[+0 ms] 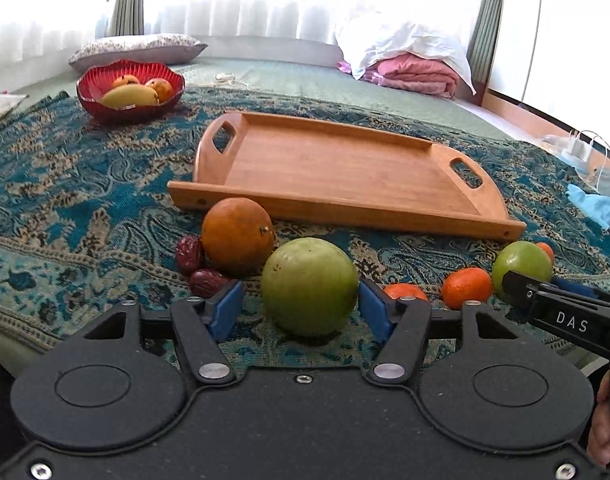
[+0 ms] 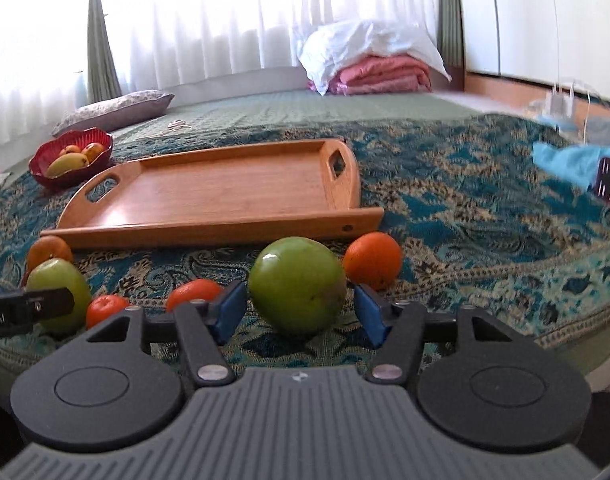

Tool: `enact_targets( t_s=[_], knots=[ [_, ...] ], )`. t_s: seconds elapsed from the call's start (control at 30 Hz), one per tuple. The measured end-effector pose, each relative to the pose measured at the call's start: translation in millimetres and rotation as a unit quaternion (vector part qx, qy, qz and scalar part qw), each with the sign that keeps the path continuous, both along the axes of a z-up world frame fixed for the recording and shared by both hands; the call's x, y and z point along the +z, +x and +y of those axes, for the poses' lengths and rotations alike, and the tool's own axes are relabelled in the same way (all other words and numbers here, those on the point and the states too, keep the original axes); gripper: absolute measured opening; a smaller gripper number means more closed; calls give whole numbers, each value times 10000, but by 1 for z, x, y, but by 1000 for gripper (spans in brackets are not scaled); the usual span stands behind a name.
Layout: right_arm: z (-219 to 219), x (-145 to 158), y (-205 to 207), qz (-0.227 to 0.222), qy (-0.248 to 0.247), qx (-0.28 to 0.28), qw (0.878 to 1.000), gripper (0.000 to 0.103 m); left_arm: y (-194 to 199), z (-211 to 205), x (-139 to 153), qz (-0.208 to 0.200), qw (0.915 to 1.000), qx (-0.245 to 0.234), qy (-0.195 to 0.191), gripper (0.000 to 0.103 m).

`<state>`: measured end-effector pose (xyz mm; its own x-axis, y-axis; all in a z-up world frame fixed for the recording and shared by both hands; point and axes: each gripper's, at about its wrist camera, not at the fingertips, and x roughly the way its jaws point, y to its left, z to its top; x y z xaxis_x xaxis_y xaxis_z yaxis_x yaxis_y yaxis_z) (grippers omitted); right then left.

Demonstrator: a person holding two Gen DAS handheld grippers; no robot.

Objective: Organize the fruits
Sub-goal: 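Grasp the large green pomelo with the left tool while the right tool grasps a green apple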

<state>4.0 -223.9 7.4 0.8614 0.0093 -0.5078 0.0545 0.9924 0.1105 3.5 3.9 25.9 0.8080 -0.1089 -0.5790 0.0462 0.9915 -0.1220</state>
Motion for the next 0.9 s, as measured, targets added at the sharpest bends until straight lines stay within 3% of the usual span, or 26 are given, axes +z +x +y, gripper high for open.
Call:
enact_targets(
  t_s=[0.17,0.37,0.6,0.67,0.7,0.77,0.9],
  knots=[
    [-7,-7,10,149,442,9,9989,65,10,1,-10,203,9997,6,-147,61],
    [-7,-15,19,183,571,-31,9982,66,18,-3,-14,185,9998,15,-100,61],
    [1,-22,22,-31,460,-255,9986,72,21,-13,-18,92,9997,-2,210,61],
    [5,-23,22,-86,341,-231,9991,73,20,-14,-18,30,9997,-15,241,55],
    [6,-24,22,-113,314,-239,9992,72,20,-14,-17,10,9997,-13,251,55],
    [6,-23,21,-133,281,-250,9992,60,19,-16,-17,-1,9996,-12,275,55],
    [5,-19,13,-288,416,-216,9985,59,15,-18,-10,-146,9991,-26,387,55]
  ],
)
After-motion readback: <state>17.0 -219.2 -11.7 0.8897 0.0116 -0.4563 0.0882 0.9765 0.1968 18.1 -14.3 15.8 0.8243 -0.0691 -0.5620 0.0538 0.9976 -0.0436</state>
